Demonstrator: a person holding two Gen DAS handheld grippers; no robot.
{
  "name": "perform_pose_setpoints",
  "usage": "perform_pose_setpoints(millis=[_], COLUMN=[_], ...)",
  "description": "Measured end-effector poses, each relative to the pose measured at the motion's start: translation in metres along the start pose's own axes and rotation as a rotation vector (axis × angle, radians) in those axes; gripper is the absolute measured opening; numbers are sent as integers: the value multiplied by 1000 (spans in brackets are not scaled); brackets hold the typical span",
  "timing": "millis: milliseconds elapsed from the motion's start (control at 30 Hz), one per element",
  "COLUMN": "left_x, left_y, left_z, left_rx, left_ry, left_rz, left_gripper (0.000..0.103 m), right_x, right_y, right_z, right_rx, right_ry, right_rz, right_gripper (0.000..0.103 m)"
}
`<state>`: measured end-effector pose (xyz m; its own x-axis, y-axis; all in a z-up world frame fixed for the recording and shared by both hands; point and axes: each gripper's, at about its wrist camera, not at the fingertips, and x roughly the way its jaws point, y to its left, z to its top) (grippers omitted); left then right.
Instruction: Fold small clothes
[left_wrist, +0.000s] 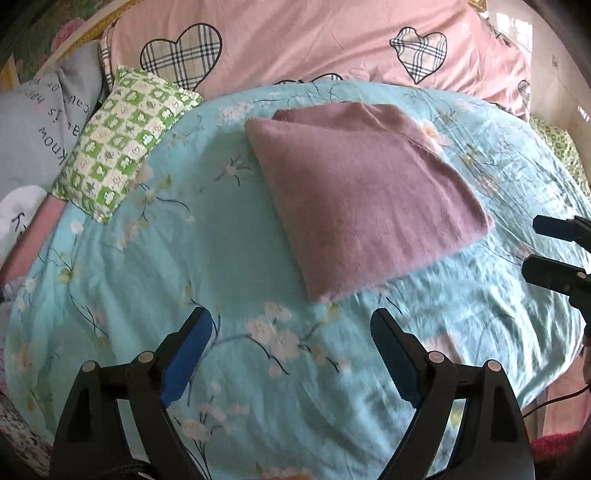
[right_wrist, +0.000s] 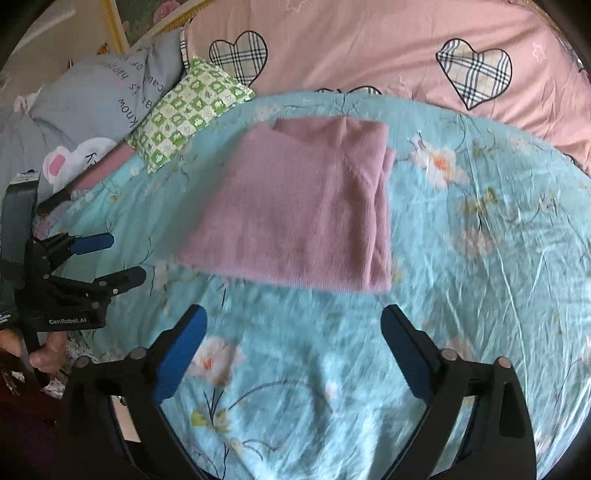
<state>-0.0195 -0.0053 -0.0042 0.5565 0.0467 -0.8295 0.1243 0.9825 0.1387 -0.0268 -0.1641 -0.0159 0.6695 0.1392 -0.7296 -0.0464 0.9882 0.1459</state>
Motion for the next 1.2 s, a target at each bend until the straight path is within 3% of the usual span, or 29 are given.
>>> perform_pose_setpoints(millis=[167,333,567,1200], left_x=[17,25,33,43], left_y=[-2,-6,-9,-9], left_z=[13,19,24,44], left_rx=[17,26,31,-10], left_ry=[43,38,54,55], left_rz=[64,76,61,24], left_gripper=[88,88,89,89], right_x=[12,29,48,59], right_y=[-3,0,6,-6], right_z=[14,19,20,44], right_rx=[5,12,4,-7], right_ry=[17,50,103,97], right_rz=[8,24,27,51], right_gripper=[96,96,96,96])
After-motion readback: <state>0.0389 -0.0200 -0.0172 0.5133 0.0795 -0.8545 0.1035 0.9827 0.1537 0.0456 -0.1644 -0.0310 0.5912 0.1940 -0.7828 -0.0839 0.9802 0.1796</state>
